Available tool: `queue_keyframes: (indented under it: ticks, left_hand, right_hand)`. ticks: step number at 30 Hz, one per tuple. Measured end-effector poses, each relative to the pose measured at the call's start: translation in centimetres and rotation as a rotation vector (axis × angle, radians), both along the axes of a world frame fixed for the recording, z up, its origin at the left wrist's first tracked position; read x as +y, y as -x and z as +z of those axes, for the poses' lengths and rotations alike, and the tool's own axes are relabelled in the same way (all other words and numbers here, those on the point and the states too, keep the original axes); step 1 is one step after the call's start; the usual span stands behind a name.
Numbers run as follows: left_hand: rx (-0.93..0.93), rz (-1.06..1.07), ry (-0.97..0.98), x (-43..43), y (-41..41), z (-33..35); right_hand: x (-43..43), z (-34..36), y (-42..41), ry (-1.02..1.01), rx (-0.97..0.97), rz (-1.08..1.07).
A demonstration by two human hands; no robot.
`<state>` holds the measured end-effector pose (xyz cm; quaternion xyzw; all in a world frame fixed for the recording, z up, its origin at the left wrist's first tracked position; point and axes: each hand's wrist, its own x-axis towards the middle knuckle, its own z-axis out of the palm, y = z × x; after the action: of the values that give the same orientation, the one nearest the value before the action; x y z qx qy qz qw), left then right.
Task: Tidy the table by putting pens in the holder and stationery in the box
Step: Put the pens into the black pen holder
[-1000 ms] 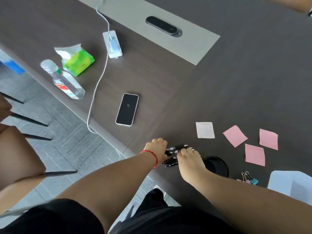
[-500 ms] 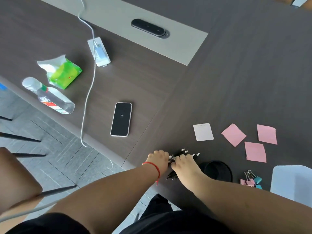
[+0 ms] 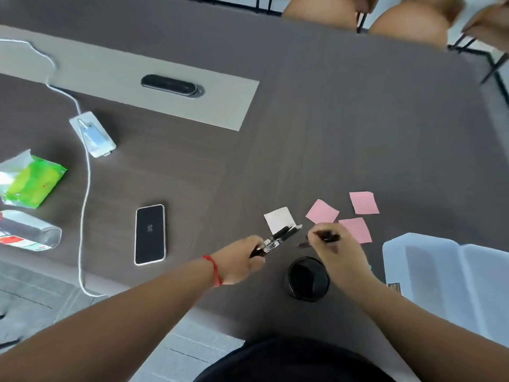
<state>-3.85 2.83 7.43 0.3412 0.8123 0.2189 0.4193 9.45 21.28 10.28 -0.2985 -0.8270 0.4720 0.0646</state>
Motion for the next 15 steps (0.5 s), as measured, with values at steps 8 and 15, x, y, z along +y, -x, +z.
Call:
queue_keyframes:
  ticks: [8, 15]
  left_hand:
    - [-0.113, -0.3, 0.456, 6.2, -3.3, 3.1]
    - [0.033, -0.293, 0.511, 8.8, -5.7, 1.3]
  right_hand:
    - [3.5, 0.2, -6.7, 0.392, -0.038, -0.409]
    - [1.4, -4.7, -8.3, 0.235, -0.245, -0.071]
